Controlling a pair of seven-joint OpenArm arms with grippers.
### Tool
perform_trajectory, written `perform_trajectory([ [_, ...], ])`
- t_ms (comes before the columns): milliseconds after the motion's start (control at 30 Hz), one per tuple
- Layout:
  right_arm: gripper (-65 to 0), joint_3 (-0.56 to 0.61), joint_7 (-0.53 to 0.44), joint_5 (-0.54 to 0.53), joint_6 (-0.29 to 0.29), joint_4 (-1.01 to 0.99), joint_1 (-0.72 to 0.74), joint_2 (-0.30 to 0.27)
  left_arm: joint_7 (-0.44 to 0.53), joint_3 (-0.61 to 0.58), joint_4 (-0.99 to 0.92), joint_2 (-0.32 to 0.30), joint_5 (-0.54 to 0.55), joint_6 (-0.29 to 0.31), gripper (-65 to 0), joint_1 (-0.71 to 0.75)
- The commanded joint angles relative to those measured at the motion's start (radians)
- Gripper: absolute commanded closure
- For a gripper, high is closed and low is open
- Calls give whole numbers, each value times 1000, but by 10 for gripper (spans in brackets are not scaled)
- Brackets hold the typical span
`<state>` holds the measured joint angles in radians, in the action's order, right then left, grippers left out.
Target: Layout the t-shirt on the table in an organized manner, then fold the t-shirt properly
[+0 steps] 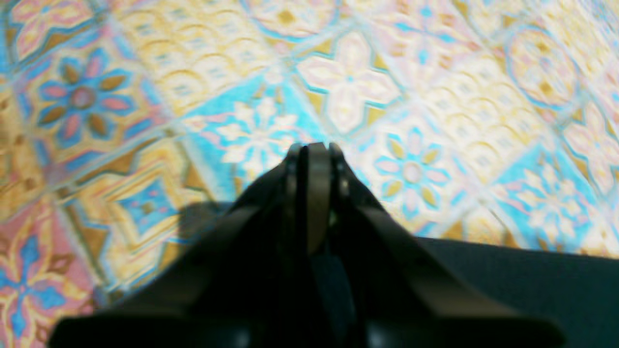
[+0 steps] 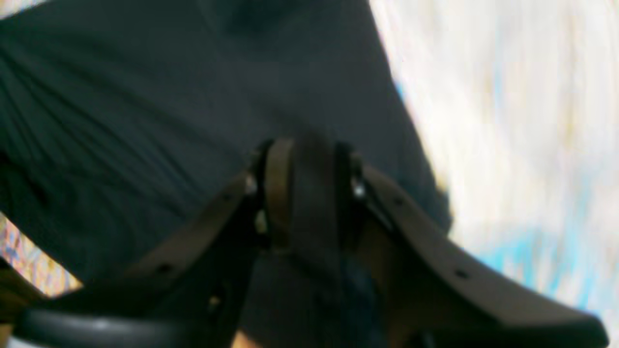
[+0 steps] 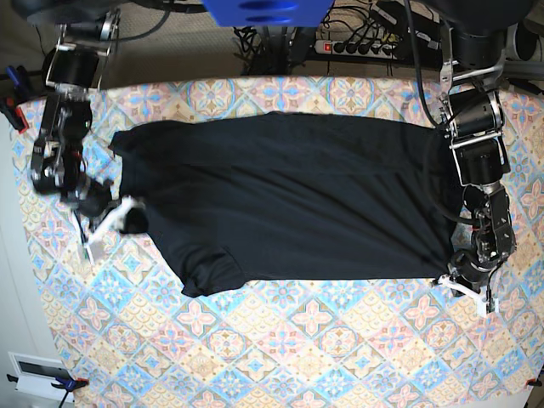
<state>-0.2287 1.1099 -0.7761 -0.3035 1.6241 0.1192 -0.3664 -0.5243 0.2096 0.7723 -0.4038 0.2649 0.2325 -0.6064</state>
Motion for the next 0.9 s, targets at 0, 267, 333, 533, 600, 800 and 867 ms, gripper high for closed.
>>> perform_trajectory([
  [0,-169,25,-12,27,-1,-6,26,-15,23,3,20,-16,7,5,0,-31],
  [267,-221,331,-142,258,-1,-249,238,-15,23,3,22,-16,6,5,0,-10],
  [333,-221,383,-193,272,-1,-321,280,-13,23,3,22,-16,6,5,0,-10],
  [533,-223,417,-317,306,-1,-502,351,-13,23,7,22,-16,6,5,0,10],
  [600,-224,426,-342,320,-3,-552,368,-13,25,9,22,-16,7,5,0,12],
  [800,-225,472,-425,352,-61,-658,396,-13,25,9,22,-16,7,5,0,12],
  [867,-230,472,-443,363,-62,-689,396,-13,25,9,22,-16,7,5,0,12],
])
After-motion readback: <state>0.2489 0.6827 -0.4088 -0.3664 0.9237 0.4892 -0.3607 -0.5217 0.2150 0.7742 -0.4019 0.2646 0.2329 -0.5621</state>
